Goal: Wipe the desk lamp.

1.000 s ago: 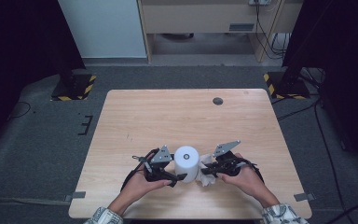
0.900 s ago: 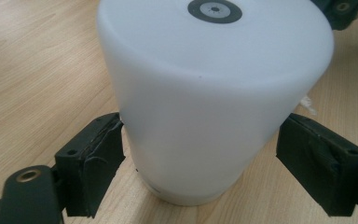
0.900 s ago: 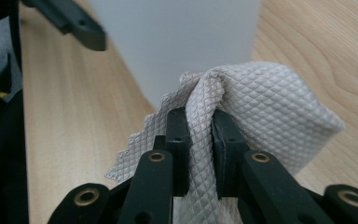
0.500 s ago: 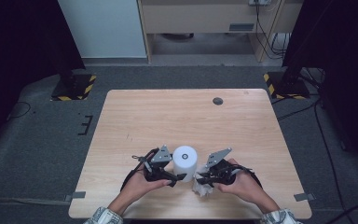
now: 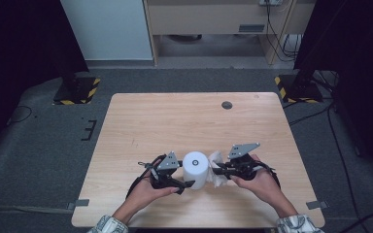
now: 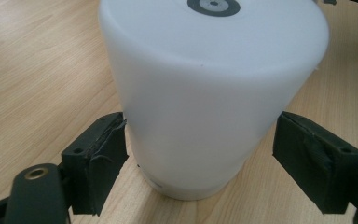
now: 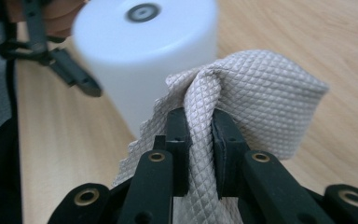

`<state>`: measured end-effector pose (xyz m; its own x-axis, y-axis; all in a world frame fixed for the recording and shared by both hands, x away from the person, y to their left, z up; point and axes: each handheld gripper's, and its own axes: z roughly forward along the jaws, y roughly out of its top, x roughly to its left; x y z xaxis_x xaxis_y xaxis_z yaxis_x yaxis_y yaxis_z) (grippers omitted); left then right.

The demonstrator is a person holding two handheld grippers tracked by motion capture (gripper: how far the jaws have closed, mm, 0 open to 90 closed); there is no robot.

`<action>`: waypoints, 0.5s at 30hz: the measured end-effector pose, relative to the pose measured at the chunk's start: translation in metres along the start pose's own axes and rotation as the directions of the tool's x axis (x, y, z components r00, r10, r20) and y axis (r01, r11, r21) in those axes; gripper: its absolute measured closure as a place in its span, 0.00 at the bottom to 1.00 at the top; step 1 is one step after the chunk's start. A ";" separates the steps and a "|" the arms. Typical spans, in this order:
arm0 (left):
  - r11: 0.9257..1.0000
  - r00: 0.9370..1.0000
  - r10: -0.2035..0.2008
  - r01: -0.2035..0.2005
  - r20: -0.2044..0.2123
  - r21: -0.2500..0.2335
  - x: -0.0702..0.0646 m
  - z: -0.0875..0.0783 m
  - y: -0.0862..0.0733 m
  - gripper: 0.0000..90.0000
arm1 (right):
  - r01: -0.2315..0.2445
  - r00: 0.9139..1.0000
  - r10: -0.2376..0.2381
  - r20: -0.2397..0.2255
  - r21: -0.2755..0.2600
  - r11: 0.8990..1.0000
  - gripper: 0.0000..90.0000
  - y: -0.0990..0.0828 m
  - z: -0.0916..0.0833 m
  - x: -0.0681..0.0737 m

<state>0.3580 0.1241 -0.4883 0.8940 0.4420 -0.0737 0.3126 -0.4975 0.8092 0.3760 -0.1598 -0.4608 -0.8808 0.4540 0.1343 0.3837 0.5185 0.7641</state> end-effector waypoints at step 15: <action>1.000 0.998 0.028 -0.028 0.055 0.009 -0.010 -0.001 0.000 0.18 | 0.006 1.000 -0.005 -0.010 0.047 0.999 0.88 -0.011 -0.006 -0.003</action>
<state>0.3484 0.1201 -0.4866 0.9188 0.3859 -0.0832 0.2898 -0.5163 0.8059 0.3727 -0.1715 -0.4656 -0.8857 0.4437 0.1366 0.3912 0.5549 0.7342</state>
